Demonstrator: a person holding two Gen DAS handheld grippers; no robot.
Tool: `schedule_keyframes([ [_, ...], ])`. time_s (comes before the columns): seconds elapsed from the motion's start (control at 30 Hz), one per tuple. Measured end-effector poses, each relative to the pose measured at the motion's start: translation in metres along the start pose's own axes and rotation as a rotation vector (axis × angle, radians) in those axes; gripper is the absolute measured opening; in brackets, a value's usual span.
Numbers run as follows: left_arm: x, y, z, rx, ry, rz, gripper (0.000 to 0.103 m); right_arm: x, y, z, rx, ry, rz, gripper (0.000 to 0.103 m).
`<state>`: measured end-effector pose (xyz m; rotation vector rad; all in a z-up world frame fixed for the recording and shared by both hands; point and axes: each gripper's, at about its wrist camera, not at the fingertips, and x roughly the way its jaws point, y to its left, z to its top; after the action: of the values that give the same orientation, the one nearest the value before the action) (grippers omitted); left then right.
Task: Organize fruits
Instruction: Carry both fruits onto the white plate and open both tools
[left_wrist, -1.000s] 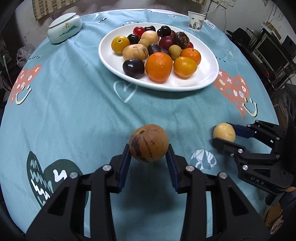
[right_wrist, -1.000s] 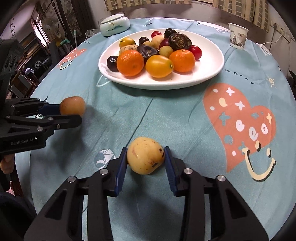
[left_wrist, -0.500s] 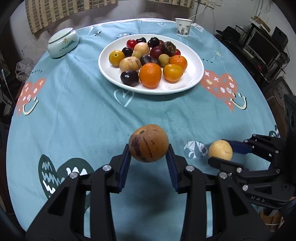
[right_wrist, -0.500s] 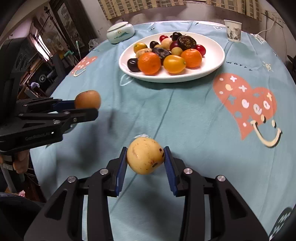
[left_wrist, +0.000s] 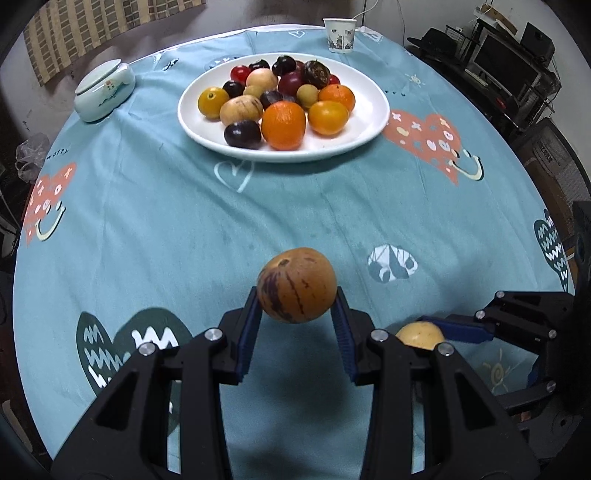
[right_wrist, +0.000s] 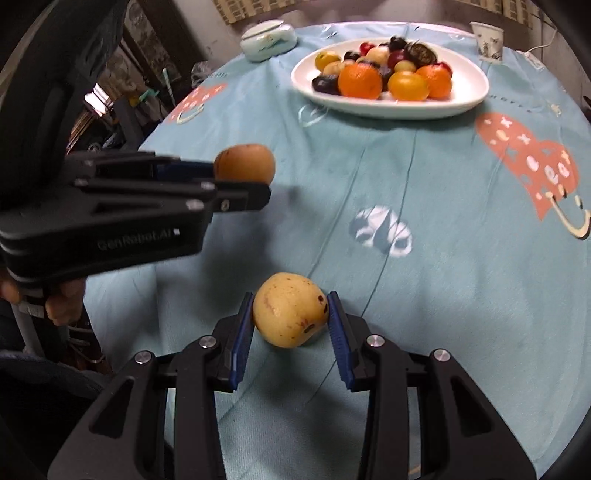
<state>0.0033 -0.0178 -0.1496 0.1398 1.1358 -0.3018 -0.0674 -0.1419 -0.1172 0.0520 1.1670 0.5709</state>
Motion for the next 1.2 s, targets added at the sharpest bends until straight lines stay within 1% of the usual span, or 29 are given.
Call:
schedule_keyframes([
  [0.13, -0.006, 0.003, 0.023, 0.005, -0.039, -0.006, 0.039, -0.011, -0.009, 0.028, 0.018, -0.063, -0.034, 0.039],
  [0.23, -0.008, 0.007, 0.043, 0.006, -0.067, -0.005, 0.039, -0.022, -0.021, 0.058, 0.036, -0.128, -0.054, 0.039],
  [0.43, -0.011, 0.015, 0.085, -0.009, -0.118, -0.005, 0.039, -0.036, -0.041, 0.101, 0.044, -0.207, -0.068, 0.039],
  [0.67, -0.003, 0.019, 0.127, -0.014, -0.150, -0.001, 0.039, -0.036, -0.062, 0.138, 0.037, -0.244, -0.077, 0.039],
  [0.8, 0.005, 0.019, 0.146, -0.006, -0.160, 0.015, 0.039, -0.030, -0.073, 0.158, 0.036, -0.252, -0.084, 0.039],
  [1.07, 0.028, 0.031, 0.180, -0.026, -0.160, 0.031, 0.039, -0.018, -0.092, 0.203, 0.034, -0.282, -0.072, 0.039],
  [1.2, 0.037, 0.041, 0.192, -0.042, -0.164, 0.038, 0.039, -0.008, -0.099, 0.218, 0.029, -0.282, -0.074, 0.039],
])
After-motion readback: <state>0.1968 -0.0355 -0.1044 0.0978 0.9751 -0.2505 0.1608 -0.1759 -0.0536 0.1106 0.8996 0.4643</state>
